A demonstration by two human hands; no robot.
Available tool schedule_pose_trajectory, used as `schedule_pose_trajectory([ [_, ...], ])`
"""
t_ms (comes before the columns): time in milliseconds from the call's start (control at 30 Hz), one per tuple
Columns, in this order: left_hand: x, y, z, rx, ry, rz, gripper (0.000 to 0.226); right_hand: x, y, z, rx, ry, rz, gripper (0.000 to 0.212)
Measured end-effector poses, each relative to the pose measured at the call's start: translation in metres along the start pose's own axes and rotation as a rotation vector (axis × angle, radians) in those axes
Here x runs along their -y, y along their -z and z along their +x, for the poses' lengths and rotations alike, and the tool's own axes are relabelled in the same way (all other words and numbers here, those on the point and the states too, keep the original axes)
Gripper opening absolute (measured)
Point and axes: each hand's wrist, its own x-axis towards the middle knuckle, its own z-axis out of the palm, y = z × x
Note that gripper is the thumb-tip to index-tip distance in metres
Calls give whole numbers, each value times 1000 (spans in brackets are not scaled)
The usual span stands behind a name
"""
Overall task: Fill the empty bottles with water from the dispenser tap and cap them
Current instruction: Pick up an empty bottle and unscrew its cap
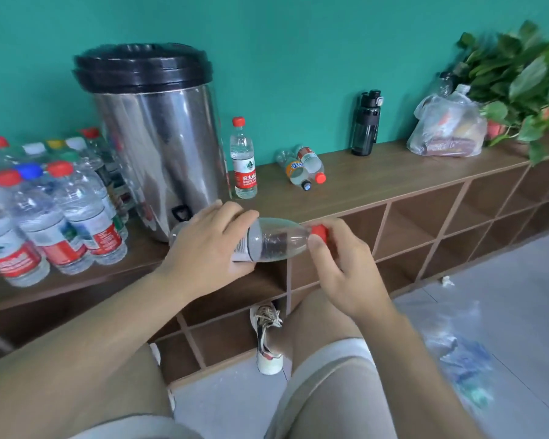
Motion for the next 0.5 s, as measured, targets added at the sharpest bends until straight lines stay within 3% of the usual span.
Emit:
schedule_pose_trajectory([
  [200, 11, 74, -60, 128, 37, 238, 76, 53, -29, -4, 145, -200, -141, 71],
  [500, 25, 104, -110, 201, 194, 237, 74, 80, -84, -20, 285, -220, 53, 67],
])
